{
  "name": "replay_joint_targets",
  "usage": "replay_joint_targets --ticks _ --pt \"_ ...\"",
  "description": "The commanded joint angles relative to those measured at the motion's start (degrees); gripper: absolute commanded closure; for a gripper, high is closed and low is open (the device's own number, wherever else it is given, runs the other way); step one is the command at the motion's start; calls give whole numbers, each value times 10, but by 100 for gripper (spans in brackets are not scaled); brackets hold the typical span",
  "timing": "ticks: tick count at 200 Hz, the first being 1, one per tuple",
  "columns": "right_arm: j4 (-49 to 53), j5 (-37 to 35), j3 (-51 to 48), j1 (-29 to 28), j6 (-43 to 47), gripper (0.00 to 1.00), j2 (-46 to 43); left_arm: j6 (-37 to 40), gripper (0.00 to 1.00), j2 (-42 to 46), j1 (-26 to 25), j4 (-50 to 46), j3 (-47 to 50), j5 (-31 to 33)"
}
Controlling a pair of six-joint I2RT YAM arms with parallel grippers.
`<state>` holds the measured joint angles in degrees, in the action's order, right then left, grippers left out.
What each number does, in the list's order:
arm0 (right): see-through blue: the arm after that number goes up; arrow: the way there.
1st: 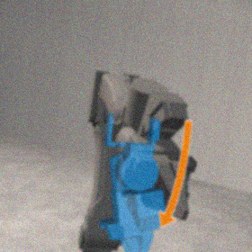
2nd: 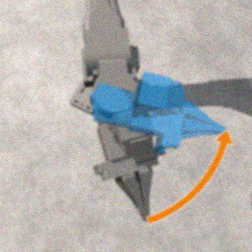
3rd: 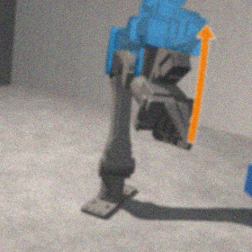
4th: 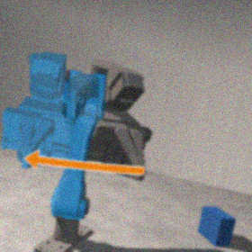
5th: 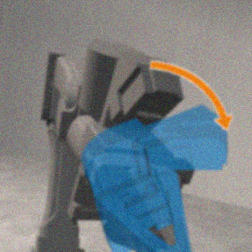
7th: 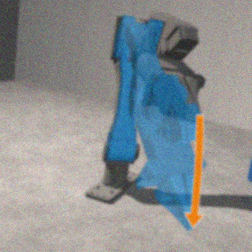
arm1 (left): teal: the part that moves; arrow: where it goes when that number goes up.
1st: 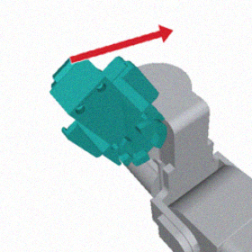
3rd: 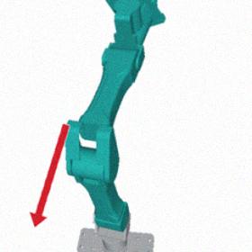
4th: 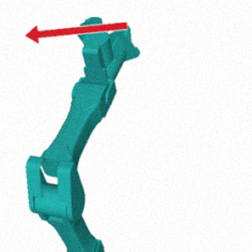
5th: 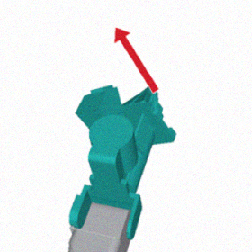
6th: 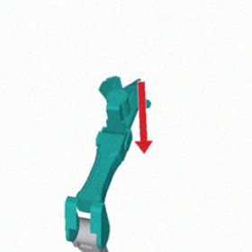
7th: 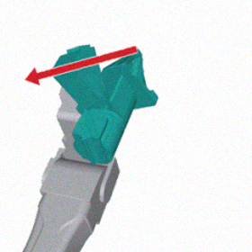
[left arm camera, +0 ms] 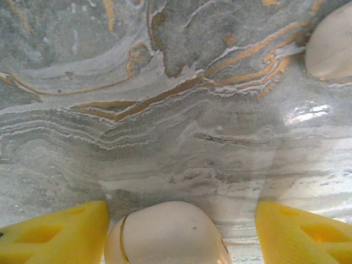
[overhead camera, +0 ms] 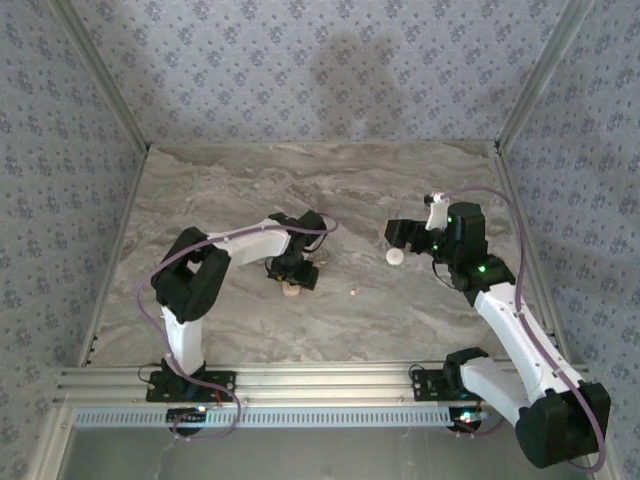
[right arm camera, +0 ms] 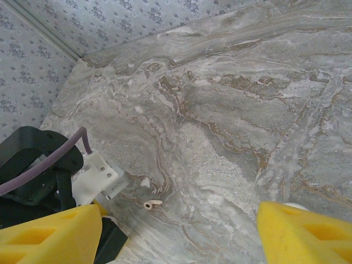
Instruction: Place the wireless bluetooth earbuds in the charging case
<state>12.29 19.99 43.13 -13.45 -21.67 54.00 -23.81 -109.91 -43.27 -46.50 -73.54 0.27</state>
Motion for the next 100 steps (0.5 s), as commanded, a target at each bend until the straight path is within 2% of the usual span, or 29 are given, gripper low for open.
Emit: replay_joint_targets --ticks 1,40,100 --pt "-1 13 3 3 -12 24 -2 -28 30 26 -3 -31 18 -3" --pt "-6 19 4 3 -12 24 5 -74 31 55 -5 -19 40 10" --pt "-5 22 4 4 -12 24 5 -74 52 58 -4 -1 52 17"
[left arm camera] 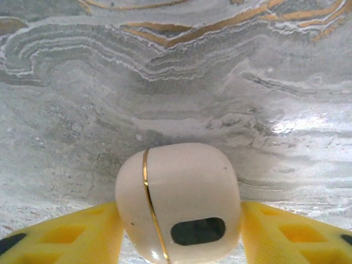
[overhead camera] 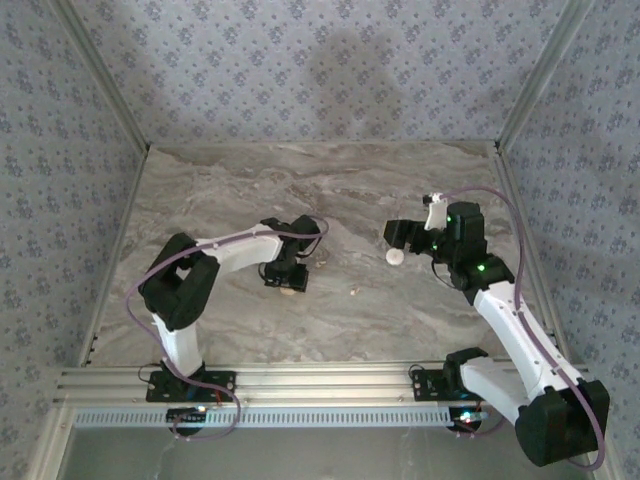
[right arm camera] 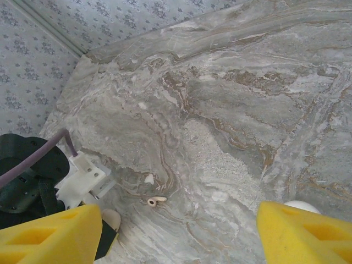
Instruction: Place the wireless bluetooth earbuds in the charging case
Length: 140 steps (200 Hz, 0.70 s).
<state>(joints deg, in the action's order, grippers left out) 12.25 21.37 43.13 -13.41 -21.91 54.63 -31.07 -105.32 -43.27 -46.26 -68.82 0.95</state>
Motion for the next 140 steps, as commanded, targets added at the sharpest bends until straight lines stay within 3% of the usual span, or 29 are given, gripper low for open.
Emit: replay_joint_targets --ticks 1,30,58,99,140 --pt "-4 9 4 3 -9 24 -2 -1 52 12 -5 -3 5 10" --pt "3 14 3 3 -6 24 -7 31 58 13 -4 2 2 11" --pt "22 45 7 7 2 24 -9 109 59 27 -7 -1 -11 12" --pt "97 172 45 38 26 25 33 280 59 108 -18 28 -7 -9" --pt "178 271 89 51 38 36 107 409 59 184 -20 46 -1 -35"
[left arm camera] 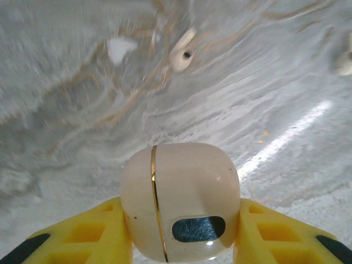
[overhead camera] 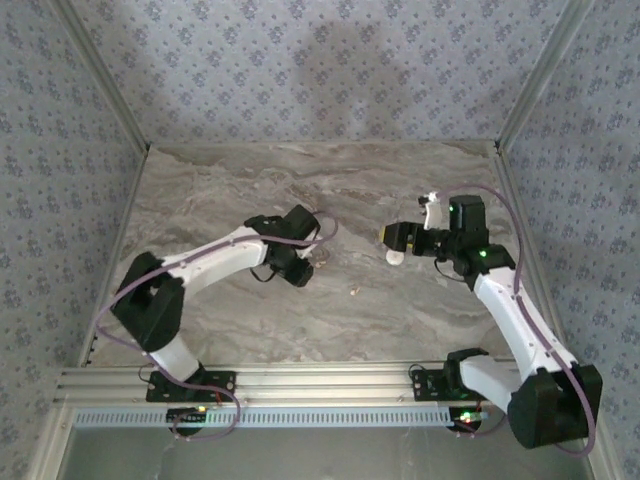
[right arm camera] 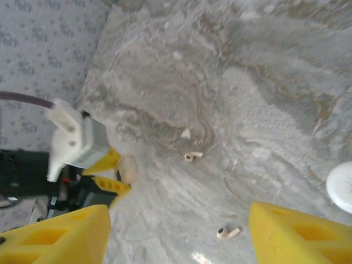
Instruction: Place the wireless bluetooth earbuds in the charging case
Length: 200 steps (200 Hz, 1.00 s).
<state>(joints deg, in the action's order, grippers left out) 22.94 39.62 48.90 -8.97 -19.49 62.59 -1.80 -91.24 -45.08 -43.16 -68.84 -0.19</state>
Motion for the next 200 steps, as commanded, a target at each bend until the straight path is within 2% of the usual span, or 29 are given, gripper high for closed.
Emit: replay_joint_targets --ticks 1,51,81,138,200 --pt "71 89 33 6 13 36 29 120 59 46 -2 15 0 -25" --pt "49 173 52 -13 3 45 76 305 60 142 -6 63 50 -83" --pt "47 222 83 -53 -1 47 121 387 60 173 -8 60 58 -114" --pt "46 221 124 -160 -2 45 188 428 61 166 -19 47 31 -131" --pt "45 229 160 -211 2 43 254 428 61 173 -22 52 32 -138"
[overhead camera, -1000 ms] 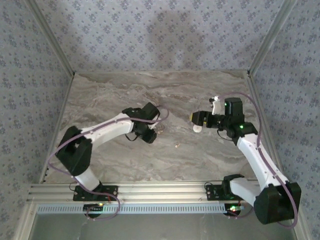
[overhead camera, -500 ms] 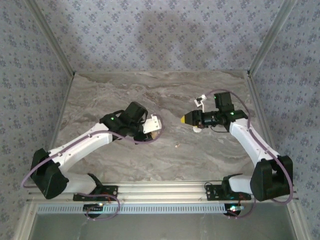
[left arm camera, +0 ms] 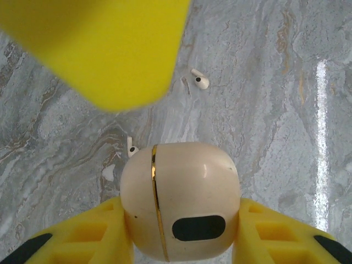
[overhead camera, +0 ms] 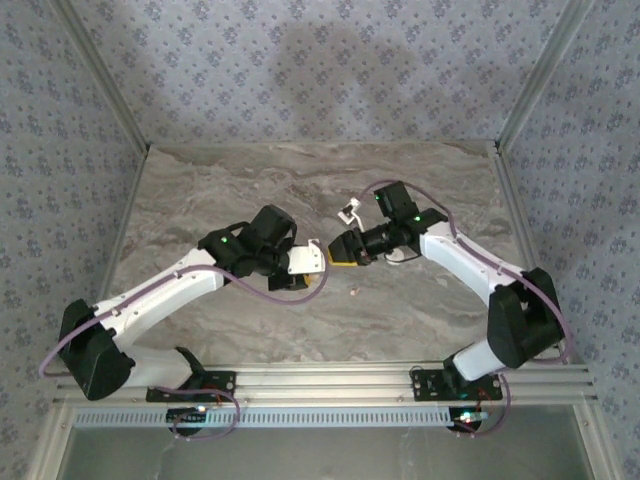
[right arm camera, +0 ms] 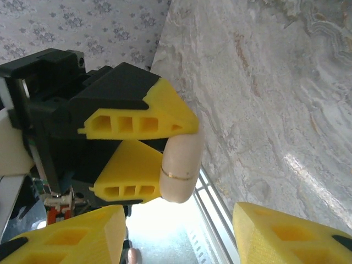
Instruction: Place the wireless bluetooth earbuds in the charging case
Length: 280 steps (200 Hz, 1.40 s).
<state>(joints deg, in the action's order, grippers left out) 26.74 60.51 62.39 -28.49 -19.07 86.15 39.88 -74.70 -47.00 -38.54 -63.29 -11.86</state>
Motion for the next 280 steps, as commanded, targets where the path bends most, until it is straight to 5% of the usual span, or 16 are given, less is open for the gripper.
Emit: replay_joint_targets --ticks 1,126,152,203,233,280 --pt "7 21 25 -17 -2 43 20 12 61 8 -3 6 -24 -21" --pt "42 33 54 -42 28 59 67 -15 61 26 -6 36 -21 -19" --pt "46 33 54 -43 32 70 64 -15 60 30 -7 41 -21 -17" --pt "12 -21 38 -19 62 80 -1 -71 36 48 1 109 3 19" --pt "-50 -44 -8 23 94 80 -78 -164 26 81 41 201 40 -43" --pt "-132 -40 -76 55 234 79 -187 -242 30 112 73 315 85 -167"
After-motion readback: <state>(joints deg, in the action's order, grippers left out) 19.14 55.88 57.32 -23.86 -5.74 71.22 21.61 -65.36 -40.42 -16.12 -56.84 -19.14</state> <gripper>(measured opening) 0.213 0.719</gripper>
